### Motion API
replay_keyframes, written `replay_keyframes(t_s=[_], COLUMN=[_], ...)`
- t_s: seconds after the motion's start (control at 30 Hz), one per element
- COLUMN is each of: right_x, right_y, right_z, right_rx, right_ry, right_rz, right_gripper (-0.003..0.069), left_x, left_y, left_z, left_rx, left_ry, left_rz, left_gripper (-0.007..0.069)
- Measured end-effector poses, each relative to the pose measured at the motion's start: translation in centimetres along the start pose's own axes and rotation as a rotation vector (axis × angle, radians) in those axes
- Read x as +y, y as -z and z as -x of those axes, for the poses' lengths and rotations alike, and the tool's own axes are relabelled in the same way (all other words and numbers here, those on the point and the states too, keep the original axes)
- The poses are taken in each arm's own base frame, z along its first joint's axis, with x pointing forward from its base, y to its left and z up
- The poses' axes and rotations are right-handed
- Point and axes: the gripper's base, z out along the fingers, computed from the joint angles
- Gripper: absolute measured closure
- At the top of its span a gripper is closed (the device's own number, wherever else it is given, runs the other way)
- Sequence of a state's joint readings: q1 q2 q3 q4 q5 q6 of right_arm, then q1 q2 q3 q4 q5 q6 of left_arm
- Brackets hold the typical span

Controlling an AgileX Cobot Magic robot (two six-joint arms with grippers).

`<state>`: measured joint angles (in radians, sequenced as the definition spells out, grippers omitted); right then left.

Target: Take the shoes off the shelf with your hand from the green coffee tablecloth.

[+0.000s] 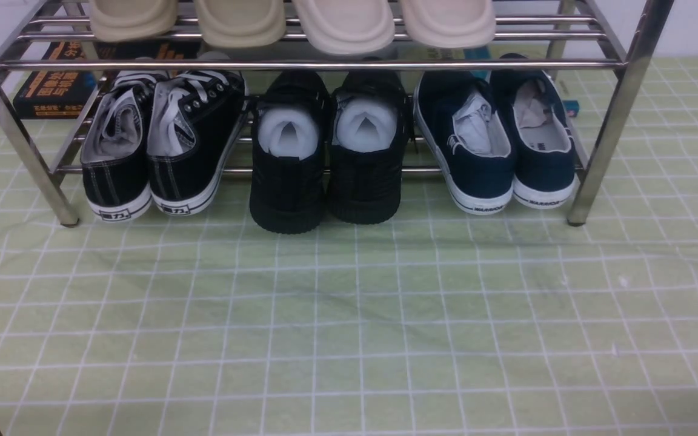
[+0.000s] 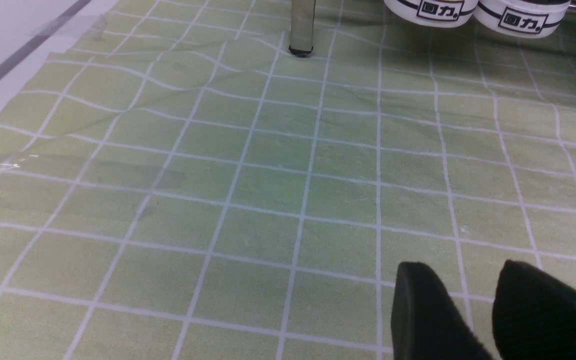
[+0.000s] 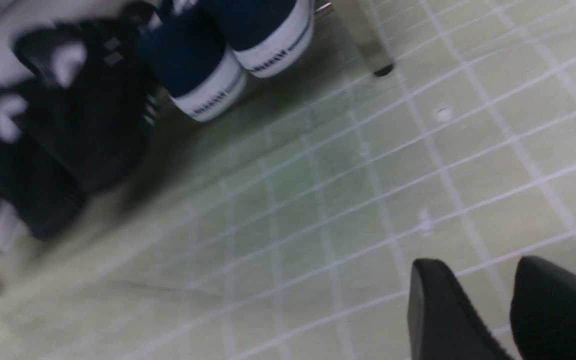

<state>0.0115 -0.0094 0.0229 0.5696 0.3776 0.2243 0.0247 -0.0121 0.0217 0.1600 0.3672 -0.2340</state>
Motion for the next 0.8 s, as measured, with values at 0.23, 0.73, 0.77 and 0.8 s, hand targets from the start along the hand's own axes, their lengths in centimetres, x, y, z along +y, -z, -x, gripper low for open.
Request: replay_keyframes(t_s=[0.23, 0.73, 0.77, 0.8], right_x=[0.8, 9.8, 10.0, 10.1], right_y=[0.0, 0.9, -0.5, -1.3], right_z=[-0.1, 8.3, 8.6, 8.8], right_rx=[0.016, 0.103, 0.247, 0.339], right_ry=[-0.261, 0.32, 0.356, 0.375], right_rz=[0.09, 0.095, 0.032, -0.003], right_gripper=[0.0423, 0.0661, 0.0659, 0.0659], left_x=[0.0, 0.0, 0.0, 0.0], left_y=[0.0, 0.0, 0.0, 0.0], left_z=[0.0, 0.0, 0.0, 0.0], left_rx=[0.0, 0.0, 0.0, 0.0], left_ry=[0.0, 0.0, 0.0, 0.0], left_rz=[0.0, 0.0, 0.0, 0.0], left_gripper=[0.0383, 0.0383, 0.0383, 0.0383])
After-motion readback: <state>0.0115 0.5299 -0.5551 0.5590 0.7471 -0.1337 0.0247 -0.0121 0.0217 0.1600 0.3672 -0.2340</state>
